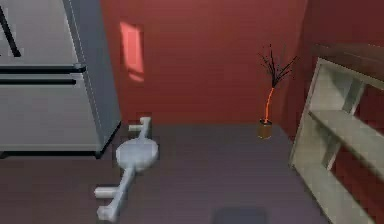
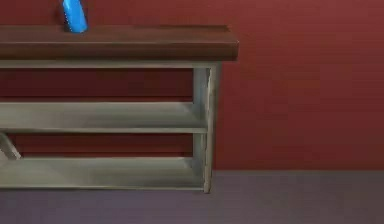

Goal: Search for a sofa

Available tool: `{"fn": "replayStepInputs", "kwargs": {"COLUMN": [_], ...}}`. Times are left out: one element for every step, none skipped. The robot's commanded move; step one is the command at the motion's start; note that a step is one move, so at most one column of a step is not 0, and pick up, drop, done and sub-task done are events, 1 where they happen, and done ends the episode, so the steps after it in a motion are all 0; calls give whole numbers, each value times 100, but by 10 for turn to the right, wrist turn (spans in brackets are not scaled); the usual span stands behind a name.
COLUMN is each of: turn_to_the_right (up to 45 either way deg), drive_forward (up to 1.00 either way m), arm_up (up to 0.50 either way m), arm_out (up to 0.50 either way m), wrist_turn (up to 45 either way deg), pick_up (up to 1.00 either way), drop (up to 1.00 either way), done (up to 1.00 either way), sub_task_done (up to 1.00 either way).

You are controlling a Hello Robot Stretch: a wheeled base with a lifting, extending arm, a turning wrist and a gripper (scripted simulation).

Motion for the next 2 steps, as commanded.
{"fn": "replayStepInputs", "kwargs": {"turn_to_the_right": [450,450], "drive_forward": [0,0], "arm_up": [0,0], "arm_out": [0,0], "wrist_turn": [0,0], "pick_up": [0,0], "drop": [0,0], "done": [0,0], "sub_task_done": [0,0]}}
